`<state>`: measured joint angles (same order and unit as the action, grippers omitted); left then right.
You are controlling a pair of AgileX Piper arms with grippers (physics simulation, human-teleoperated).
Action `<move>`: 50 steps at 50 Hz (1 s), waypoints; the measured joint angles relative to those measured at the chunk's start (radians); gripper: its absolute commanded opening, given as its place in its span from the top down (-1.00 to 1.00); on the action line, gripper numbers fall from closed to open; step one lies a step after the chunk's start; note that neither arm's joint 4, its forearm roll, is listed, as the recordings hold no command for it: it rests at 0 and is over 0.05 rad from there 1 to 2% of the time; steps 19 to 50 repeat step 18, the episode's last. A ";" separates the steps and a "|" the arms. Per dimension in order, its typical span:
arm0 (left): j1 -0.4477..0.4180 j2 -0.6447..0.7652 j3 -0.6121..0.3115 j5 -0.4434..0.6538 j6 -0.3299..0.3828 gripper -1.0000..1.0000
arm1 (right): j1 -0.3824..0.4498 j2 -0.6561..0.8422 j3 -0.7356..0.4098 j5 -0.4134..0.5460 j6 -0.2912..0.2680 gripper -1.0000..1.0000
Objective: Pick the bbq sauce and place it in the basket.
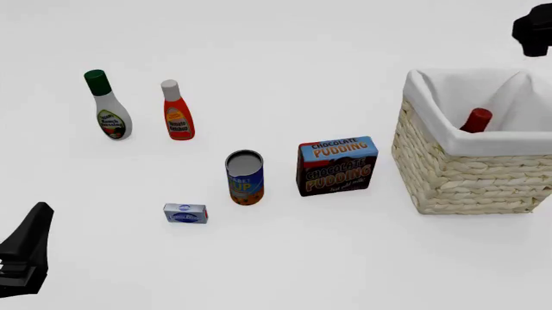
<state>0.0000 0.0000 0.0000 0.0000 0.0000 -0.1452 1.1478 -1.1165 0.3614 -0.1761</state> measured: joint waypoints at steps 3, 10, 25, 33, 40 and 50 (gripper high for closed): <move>0.000 0.000 0.000 0.000 0.000 -1.00 | 0.001 -0.021 -0.007 0.012 0.004 -1.00; 0.000 0.000 0.000 0.000 0.000 -1.00 | 0.003 -0.069 -0.020 0.038 0.011 -1.00; 0.000 0.000 0.000 0.000 0.000 -1.00 | 0.010 -0.120 -0.027 0.061 0.018 -1.00; 0.000 0.000 0.000 0.000 0.000 -1.00 | 0.010 -0.120 -0.027 0.061 0.018 -1.00; 0.000 0.000 0.000 0.000 0.000 -1.00 | 0.010 -0.120 -0.027 0.061 0.018 -1.00; 0.000 0.000 0.000 0.000 0.000 -1.00 | 0.010 -0.120 -0.027 0.061 0.018 -1.00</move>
